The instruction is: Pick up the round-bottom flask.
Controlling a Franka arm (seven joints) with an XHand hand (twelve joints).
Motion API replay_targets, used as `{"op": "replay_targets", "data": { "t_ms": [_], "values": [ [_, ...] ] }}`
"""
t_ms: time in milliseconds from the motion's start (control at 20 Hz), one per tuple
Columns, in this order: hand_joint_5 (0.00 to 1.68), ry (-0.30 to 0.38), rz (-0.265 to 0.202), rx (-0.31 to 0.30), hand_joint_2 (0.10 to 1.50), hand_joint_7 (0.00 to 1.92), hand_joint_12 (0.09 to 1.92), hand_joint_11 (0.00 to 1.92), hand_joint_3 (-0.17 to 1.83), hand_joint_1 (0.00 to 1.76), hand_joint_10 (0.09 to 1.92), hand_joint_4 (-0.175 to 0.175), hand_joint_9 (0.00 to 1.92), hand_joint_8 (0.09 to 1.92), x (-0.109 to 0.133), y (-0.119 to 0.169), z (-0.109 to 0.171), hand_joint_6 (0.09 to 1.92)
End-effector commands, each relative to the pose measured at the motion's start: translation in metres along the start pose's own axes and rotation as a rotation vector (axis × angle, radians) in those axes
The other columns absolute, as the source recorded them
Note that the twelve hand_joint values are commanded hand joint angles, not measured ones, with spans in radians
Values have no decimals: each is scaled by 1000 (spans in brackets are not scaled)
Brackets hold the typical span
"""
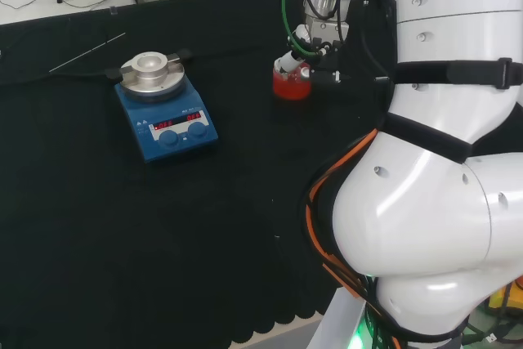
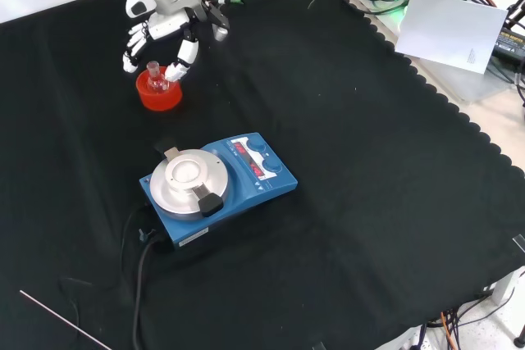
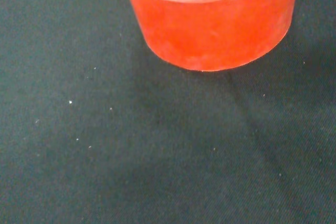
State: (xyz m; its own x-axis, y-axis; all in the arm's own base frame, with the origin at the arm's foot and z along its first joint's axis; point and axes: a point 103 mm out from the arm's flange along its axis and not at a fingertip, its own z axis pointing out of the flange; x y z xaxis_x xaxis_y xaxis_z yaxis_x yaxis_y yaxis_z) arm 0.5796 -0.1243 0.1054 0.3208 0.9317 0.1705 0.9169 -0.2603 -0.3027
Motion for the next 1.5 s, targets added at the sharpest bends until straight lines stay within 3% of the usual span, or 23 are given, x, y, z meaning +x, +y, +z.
{"op": "replay_targets", "data": {
  "t_ms": [50, 250, 350, 550, 1200, 1500],
  "values": [
    [460, -6, 5, -7, 801, 134, 1246, 0, 513, 798, 710, -62, 220, 661, -10, 4, -4, 87],
    [464, -9, 18, -12, 799, 135, 1246, 0, 518, 804, 710, -62, 222, 661, -18, 7, -6, 87],
    [468, -15, 23, -11, 798, 135, 1245, 0, 521, 806, 710, -62, 223, 661, 0, 3, 4, 87],
    [496, -16, 21, -21, 795, 135, 1245, 0, 528, 812, 709, -61, 223, 659, 1, 3, 7, 87],
    [618, -10, 25, -76, 780, 137, 1243, 0, 557, 860, 701, -57, 227, 650, -29, 12, -8, 92],
    [631, -11, 25, -82, 775, 139, 1245, 0, 572, 874, 698, -57, 229, 646, -31, 12, -8, 106]
  ]
}}
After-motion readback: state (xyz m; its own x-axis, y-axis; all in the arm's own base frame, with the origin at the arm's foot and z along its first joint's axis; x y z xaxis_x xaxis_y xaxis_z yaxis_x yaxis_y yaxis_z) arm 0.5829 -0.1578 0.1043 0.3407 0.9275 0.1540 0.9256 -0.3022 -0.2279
